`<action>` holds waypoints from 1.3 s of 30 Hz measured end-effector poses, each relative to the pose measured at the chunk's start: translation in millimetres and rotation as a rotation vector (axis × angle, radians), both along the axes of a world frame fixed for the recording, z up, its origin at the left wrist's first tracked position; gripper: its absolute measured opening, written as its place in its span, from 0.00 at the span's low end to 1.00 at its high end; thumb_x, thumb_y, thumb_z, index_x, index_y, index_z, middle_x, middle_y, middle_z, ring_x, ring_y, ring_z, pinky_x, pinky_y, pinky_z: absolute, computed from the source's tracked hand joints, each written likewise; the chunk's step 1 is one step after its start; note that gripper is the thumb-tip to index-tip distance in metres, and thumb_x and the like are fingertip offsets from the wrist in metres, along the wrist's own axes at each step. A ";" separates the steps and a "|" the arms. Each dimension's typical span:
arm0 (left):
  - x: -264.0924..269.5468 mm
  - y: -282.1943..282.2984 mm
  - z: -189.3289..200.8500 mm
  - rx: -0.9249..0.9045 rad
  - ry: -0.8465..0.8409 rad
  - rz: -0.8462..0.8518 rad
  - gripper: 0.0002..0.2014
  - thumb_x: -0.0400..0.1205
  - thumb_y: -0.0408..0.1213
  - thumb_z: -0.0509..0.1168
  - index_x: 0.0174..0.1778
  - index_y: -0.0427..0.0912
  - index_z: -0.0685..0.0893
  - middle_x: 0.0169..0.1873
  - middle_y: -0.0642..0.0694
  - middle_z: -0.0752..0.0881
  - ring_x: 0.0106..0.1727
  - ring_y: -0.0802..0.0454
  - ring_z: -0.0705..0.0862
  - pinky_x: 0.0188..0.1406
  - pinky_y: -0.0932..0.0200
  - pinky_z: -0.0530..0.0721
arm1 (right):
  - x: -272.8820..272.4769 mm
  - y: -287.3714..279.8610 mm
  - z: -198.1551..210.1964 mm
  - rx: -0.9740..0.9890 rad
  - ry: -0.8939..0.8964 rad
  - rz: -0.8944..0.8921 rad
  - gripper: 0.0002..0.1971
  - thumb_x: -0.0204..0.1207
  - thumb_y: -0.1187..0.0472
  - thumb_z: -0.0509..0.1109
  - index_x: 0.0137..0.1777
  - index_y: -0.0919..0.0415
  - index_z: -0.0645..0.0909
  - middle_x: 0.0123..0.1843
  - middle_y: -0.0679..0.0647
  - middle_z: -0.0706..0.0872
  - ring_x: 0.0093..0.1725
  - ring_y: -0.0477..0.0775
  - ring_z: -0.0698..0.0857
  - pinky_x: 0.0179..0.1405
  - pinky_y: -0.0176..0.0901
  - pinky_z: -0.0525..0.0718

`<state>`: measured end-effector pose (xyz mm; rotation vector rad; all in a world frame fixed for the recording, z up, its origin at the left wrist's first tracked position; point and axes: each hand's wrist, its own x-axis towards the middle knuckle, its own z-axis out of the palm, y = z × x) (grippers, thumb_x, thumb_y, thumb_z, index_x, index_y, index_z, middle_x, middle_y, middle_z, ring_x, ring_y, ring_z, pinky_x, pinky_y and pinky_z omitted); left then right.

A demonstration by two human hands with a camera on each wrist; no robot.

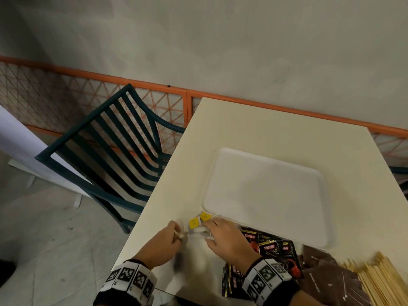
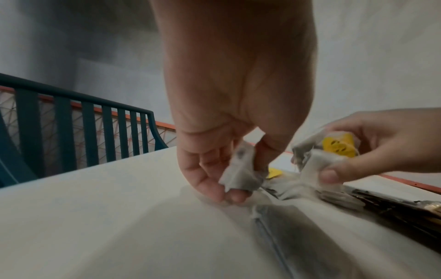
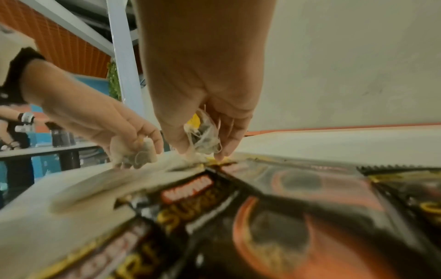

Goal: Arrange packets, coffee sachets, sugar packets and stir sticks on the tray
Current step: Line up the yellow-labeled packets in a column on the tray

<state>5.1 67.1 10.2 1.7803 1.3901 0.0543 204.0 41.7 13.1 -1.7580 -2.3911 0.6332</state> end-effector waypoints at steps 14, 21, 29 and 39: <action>-3.1 -11.9 3.6 0.023 0.154 -0.351 0.26 0.70 0.41 0.74 0.63 0.52 0.72 0.52 0.53 0.69 0.50 0.56 0.75 0.37 0.81 0.67 | -8.1 -7.1 1.5 -0.007 -0.310 -0.224 0.25 0.47 0.61 0.83 0.47 0.60 0.82 0.47 0.61 0.82 0.39 0.59 0.83 0.36 0.46 0.84; 5.3 -1.0 5.4 0.150 0.079 -0.239 0.08 0.73 0.44 0.71 0.40 0.56 0.77 0.38 0.62 0.72 0.39 0.61 0.74 0.35 0.73 0.68 | -22.9 -14.8 -3.8 0.110 -0.368 -0.154 0.21 0.27 0.62 0.78 0.27 0.55 0.82 0.22 0.53 0.79 0.23 0.52 0.79 0.22 0.39 0.78; 22.9 33.4 17.1 0.110 -0.138 0.032 0.17 0.71 0.42 0.75 0.54 0.50 0.79 0.44 0.50 0.84 0.42 0.60 0.80 0.35 0.78 0.75 | -14.0 -31.8 -17.5 0.221 -0.260 0.076 0.20 0.49 0.45 0.75 0.41 0.44 0.75 0.36 0.40 0.82 0.38 0.44 0.81 0.42 0.39 0.78; 59.9 31.8 -16.4 0.167 -0.010 -0.009 0.23 0.72 0.40 0.73 0.62 0.40 0.78 0.54 0.45 0.71 0.51 0.47 0.80 0.53 0.64 0.76 | -2.8 -40.4 -1.2 0.140 -0.379 0.010 0.11 0.59 0.56 0.63 0.41 0.45 0.82 0.39 0.46 0.86 0.48 0.49 0.87 0.59 0.62 0.81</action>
